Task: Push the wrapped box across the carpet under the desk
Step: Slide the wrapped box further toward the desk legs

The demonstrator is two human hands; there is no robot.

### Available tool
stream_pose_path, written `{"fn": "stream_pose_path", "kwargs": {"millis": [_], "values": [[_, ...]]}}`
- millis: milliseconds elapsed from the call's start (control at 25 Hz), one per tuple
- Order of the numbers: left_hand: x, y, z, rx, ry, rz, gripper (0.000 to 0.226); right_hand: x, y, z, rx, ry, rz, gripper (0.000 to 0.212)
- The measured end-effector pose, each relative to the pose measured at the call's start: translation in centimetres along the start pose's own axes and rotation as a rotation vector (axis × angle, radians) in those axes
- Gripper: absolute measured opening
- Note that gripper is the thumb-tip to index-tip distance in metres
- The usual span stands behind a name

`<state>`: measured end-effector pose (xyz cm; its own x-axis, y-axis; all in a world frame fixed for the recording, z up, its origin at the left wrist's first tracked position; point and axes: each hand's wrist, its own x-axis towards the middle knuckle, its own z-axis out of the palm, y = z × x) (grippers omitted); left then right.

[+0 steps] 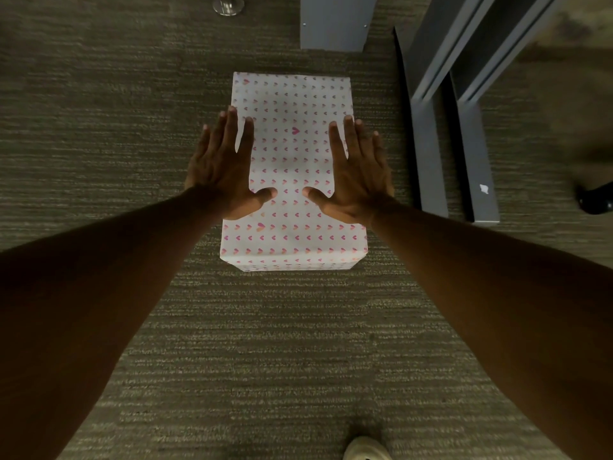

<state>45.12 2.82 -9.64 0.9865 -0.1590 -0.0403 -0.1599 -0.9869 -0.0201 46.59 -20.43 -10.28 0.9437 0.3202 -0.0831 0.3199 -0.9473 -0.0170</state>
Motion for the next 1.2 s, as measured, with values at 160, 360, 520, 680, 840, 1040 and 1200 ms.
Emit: {"fn": "stream_pose_path", "kwargs": {"millis": [160,360,520,680,840,1040,1200], "values": [[-0.1,0.5,-0.2,-0.013,-0.010,0.012,0.121,-0.1,0.0,0.2,-0.003,0.007,0.005,0.115],[-0.1,0.9,-0.5,-0.030,-0.006,0.009,0.121,-0.2,0.3,0.2,0.008,0.004,0.010,0.116],[-0.1,1.0,-0.3,-0.034,-0.002,0.021,0.120,-0.2,0.5,0.5,0.007,0.002,0.010,0.116],[-0.1,0.8,0.0,-0.041,0.005,0.025,0.121,-0.2,0.5,0.9,0.004,0.006,0.016,0.114],[-0.1,0.9,0.5,-0.041,0.011,0.023,0.122,-0.1,0.4,1.1,0.006,0.012,0.021,0.114],[-0.1,0.7,1.2,-0.058,0.004,0.003,0.122,-0.3,0.7,1.3,0.030,0.004,0.034,0.114],[0.1,0.7,2.0,-0.209,-0.088,-0.146,0.116,-0.5,1.3,1.8,0.155,-0.003,0.113,0.109]]}}
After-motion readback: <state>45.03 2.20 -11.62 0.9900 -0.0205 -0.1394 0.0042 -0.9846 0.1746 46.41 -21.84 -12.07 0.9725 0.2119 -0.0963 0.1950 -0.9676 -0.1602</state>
